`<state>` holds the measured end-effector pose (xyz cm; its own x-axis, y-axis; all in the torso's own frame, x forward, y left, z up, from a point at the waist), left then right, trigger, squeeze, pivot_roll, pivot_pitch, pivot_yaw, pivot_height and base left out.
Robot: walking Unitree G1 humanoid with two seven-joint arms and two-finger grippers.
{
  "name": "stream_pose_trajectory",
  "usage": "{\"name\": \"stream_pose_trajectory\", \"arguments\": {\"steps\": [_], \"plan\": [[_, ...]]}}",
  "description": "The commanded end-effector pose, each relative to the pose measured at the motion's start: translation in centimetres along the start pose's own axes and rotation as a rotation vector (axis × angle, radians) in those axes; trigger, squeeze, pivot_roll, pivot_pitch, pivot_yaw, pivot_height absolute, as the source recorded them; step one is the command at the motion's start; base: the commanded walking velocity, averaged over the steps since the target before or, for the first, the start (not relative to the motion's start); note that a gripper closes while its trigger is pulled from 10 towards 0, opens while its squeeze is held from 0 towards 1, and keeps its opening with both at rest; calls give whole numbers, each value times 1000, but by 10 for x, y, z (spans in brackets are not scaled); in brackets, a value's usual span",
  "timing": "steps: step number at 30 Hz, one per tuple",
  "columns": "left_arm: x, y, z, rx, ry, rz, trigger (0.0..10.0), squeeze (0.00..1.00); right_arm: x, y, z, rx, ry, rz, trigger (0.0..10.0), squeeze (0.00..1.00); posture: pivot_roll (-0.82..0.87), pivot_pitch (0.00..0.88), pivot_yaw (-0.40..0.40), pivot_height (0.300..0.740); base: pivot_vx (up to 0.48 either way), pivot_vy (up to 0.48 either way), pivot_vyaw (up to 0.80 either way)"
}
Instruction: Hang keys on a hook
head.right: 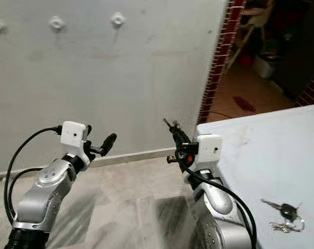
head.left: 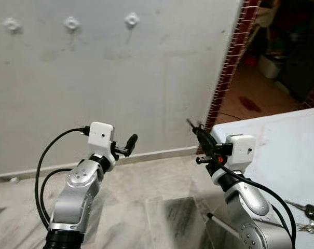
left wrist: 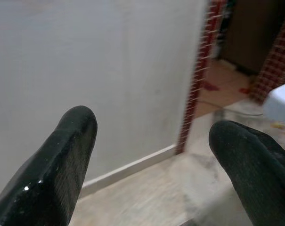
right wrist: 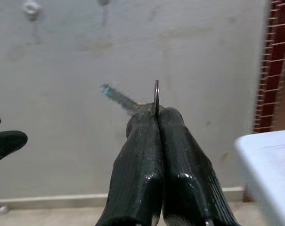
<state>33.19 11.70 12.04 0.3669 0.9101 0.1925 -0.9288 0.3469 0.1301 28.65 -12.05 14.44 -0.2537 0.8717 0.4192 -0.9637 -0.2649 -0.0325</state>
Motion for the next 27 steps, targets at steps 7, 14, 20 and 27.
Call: {"name": "stream_pose_trajectory", "arguments": {"steps": [7, 14, 20, 27], "plan": [[0, 0, 1, 0, -2, -5, 10000, 0, -4, 0, 0, 1, 9, -15, 10000, 0, 85, 0, 8, 740, 366, 299, 0], [-1, 0, 1, 2, 1, -6, 10000, 0, -4, 0, -1, 4, 7, -13, 10000, 0, 84, 0, 9, 740, 365, 306, 0], [-2, 0, 1, 2, 0, -12, 10000, 0, -4, 0, 0, 2, 7, -11, 10000, 0, 84, 0, 9, 740, 358, 318, 0], [-3, 0, 1, -1, -5, -21, 10000, 0, -3, -1, 0, 0, 10, -7, 10000, 0, 88, 0, 7, 740, 429, 114, 0]]}}
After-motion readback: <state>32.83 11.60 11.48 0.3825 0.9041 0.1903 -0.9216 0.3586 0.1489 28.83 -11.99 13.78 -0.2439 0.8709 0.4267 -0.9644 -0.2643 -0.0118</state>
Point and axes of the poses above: a point about 5 cm out from each wrist's last joint towards the gripper, its own y axis pointing back from the gripper into the wrist, its own z axis along the axis of the wrist's last joint, x = y × z, the point moved 4 cm from there along -y, pointing out of the wrist towards the gripper, and after that the axes turned 14 degrees about -y, right-handed, at the moved point
